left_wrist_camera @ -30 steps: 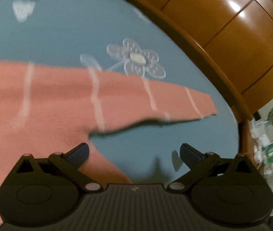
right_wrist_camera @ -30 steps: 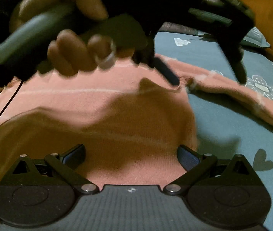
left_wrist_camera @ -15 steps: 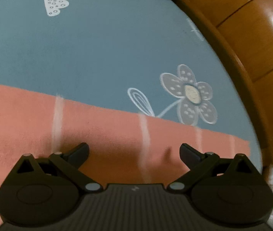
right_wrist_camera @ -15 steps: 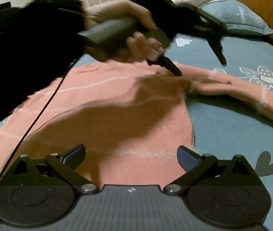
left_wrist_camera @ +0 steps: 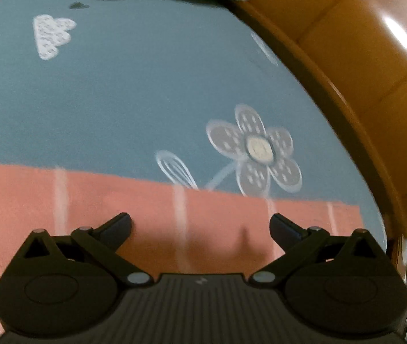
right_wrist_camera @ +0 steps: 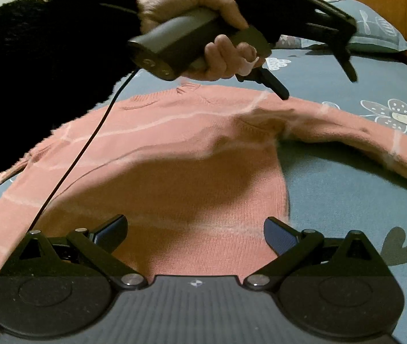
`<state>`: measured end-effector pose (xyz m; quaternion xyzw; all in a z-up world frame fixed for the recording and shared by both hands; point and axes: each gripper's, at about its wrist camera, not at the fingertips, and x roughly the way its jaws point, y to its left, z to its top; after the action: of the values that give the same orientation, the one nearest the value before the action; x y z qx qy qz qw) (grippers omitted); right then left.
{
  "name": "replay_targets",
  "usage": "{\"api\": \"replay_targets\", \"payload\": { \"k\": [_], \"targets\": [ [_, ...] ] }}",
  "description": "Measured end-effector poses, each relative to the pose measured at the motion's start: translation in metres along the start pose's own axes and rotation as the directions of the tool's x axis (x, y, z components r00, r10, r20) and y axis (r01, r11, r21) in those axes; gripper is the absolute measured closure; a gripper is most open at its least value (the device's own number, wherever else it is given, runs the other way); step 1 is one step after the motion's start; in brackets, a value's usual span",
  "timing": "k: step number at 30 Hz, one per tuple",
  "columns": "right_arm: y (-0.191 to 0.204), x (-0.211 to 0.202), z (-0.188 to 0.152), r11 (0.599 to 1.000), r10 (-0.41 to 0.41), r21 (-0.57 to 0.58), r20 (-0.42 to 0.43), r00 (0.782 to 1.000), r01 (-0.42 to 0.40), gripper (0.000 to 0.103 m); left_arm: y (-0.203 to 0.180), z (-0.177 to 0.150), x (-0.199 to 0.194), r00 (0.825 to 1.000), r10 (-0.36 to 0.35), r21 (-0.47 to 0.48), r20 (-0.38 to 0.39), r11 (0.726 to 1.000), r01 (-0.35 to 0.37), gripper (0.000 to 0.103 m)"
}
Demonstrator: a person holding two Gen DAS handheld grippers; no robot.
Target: Fold clothes
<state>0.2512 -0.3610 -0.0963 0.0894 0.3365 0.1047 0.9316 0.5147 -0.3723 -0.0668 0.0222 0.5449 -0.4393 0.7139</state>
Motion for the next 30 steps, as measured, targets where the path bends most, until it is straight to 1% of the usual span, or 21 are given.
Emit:
{"api": "replay_targets", "payload": {
  "k": [2, 3, 4, 6, 7, 8, 9, 10, 11, 12, 13, 15, 17, 19, 20, 23, 24, 26, 28, 30],
  "targets": [
    [0.002, 0.001, 0.001, 1.0, -0.008, -0.003, -0.002, 1.0, 0.008, 0.0, -0.012, -0.007, 0.015, 0.997, -0.056, 0.002, -0.052, 0.998, 0.056, 0.001],
    [0.003, 0.001, 0.001, 1.0, -0.013, -0.004, -0.003, 1.0, 0.013, 0.0, -0.018, -0.01, 0.023, 0.996, -0.065, 0.009, -0.065, 0.998, 0.065, 0.001],
    [0.004, 0.001, 0.001, 1.0, -0.018, -0.007, -0.005, 1.0, 0.018, 0.0, -0.025, -0.013, 0.031, 0.996, -0.059, 0.022, -0.068, 0.998, 0.061, 0.002],
    [0.007, 0.001, 0.0, 0.999, -0.026, -0.02, -0.008, 1.0, 0.026, 0.0, -0.048, -0.016, 0.041, 0.998, -0.023, 0.079, -0.055, 0.996, 0.028, 0.002],
    [0.008, 0.001, 0.0, 0.999, -0.029, -0.027, -0.008, 1.0, 0.029, 0.0, -0.058, -0.015, 0.044, 0.995, -0.058, 0.098, -0.085, 0.993, 0.066, 0.002],
    [0.009, 0.001, -0.001, 0.999, -0.032, -0.034, -0.009, 0.999, 0.032, 0.0, -0.065, -0.015, 0.046, 0.987, -0.113, 0.099, -0.117, 0.987, 0.124, 0.002],
    [0.01, 0.001, -0.002, 0.999, -0.034, -0.041, -0.009, 0.999, 0.034, 0.0, -0.073, -0.016, 0.044, 0.981, -0.139, 0.112, -0.132, 0.982, 0.154, 0.002],
    [0.01, 0.0, -0.003, 0.998, -0.035, -0.045, -0.009, 0.999, 0.035, 0.0, -0.081, -0.017, 0.039, 0.98, -0.145, 0.141, -0.137, 0.976, 0.165, 0.002],
    [0.011, -0.001, -0.004, 0.998, -0.034, -0.047, -0.01, 0.999, 0.034, 0.0, -0.086, -0.018, 0.032, 0.983, -0.133, 0.175, -0.129, 0.972, 0.154, 0.002],
    [0.011, -0.002, -0.005, 0.998, -0.033, -0.048, -0.011, 0.999, 0.032, 0.0, -0.09, -0.019, 0.023, 0.988, -0.107, 0.212, -0.109, 0.969, 0.128, 0.002],
    [0.01, -0.003, -0.005, 0.998, -0.029, -0.047, -0.011, 1.0, 0.028, 0.0, -0.09, -0.021, 0.014, 0.991, -0.09, 0.226, -0.095, 0.968, 0.109, 0.002],
    [0.009, -0.005, -0.006, 0.999, -0.022, -0.042, -0.011, 1.0, 0.022, 0.0, -0.083, -0.024, -0.001, 0.995, -0.064, 0.216, -0.083, 0.973, 0.081, 0.001],
    [0.007, -0.007, -0.006, 0.999, -0.016, -0.038, -0.01, 1.0, 0.016, 0.0, -0.075, -0.028, -0.01, 0.997, -0.015, 0.205, -0.071, 0.978, 0.029, 0.001],
    [0.008, -0.009, -0.006, 0.999, -0.015, -0.036, -0.011, 1.0, 0.015, 0.0, -0.063, -0.032, -0.006, 0.996, 0.033, 0.175, -0.088, 0.984, -0.017, 0.001],
    [0.008, -0.009, -0.006, 0.999, -0.017, -0.038, -0.012, 1.0, 0.016, 0.0, -0.056, -0.033, -0.001, 0.993, 0.038, 0.15, -0.109, 0.988, -0.022, 0.001],
    [0.01, -0.009, -0.006, 0.999, -0.028, -0.04, -0.016, 0.999, 0.027, 0.0, -0.047, -0.036, 0.023, 0.985, -0.032, 0.059, -0.168, 0.997, 0.042, 0.002],
    [0.011, -0.008, -0.005, 0.999, -0.032, -0.04, -0.017, 0.999, 0.032, 0.0, -0.052, -0.037, 0.029, 0.983, -0.036, 0.065, -0.178, 0.997, 0.049, 0.002],
    [0.013, -0.008, -0.004, 0.998, -0.044, -0.041, -0.019, 0.999, 0.043, 0.0, -0.074, -0.04, 0.038, 0.982, -0.011, 0.138, -0.187, 0.99, 0.037, 0.002],
    [0.016, -0.008, -0.003, 0.998, -0.053, -0.046, -0.02, 0.998, 0.052, 0.0, -0.087, -0.04, 0.042, 0.979, -0.001, 0.173, -0.205, 0.984, 0.037, 0.002],
    [0.017, -0.007, -0.003, 0.997, -0.054, -0.051, -0.019, 0.998, 0.053, 0.0, -0.092, -0.037, 0.036, 0.975, -0.041, 0.181, -0.218, 0.98, 0.081, 0.002]
  ]
}}
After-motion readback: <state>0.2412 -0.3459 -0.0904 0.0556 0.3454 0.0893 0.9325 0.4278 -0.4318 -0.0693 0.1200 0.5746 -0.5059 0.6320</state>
